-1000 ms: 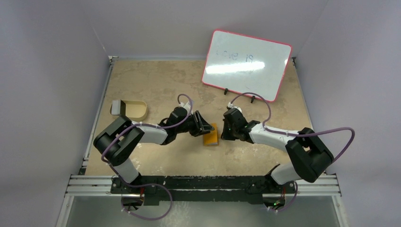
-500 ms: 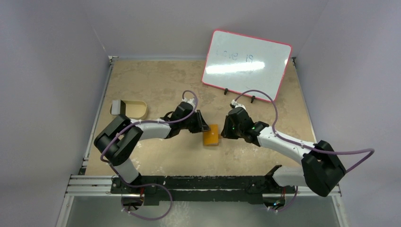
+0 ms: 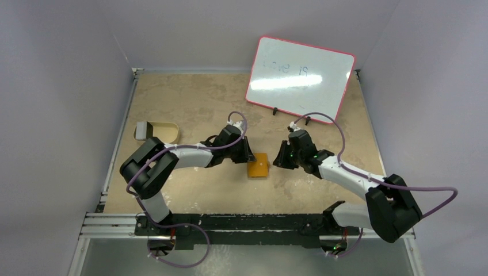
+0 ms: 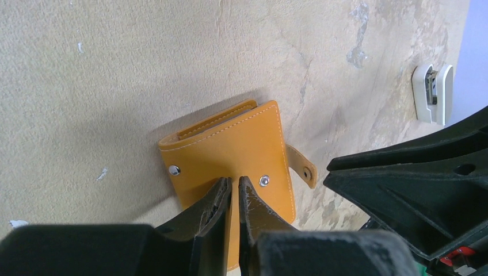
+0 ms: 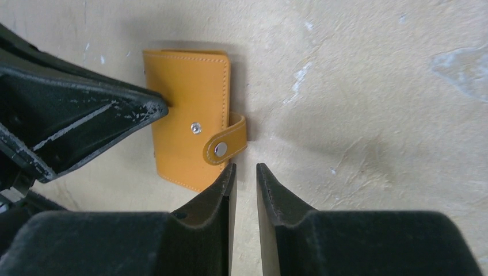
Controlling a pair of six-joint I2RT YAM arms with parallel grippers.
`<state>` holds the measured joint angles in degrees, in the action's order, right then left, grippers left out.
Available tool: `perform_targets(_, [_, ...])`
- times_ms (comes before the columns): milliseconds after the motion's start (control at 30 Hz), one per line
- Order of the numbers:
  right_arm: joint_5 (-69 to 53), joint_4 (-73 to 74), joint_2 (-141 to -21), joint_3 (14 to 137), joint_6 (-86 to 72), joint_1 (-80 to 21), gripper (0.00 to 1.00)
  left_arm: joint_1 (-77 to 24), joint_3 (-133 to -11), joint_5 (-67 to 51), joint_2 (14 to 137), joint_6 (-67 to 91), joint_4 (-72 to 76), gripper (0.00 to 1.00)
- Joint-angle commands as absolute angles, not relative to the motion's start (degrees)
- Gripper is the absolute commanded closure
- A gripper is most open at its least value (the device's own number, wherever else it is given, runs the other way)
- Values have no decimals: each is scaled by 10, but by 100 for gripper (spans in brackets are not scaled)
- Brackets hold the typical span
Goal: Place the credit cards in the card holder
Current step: Close the card holder at the center of the board.
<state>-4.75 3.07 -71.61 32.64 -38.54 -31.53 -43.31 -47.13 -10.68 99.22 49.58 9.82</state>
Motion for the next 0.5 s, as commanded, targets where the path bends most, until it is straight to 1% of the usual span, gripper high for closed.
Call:
perform_targets(0, [-96, -17, -723, 328, -378, -314, 80, -439, -483, -70, 1004, 466, 68, 91])
perform_targets(167, [-105, -29, -735, 335, -377, -314, 79, -440, -484, -63, 1002, 462, 60, 91])
perform_targets(367, [-125, -59, -754, 334, -378, -314, 73, -444, -483, -57, 998, 465, 59, 91])
perform_targets(467, [-130, -68, -763, 336, -379, -314, 72, -445, -483, -49, 999, 466, 60, 91])
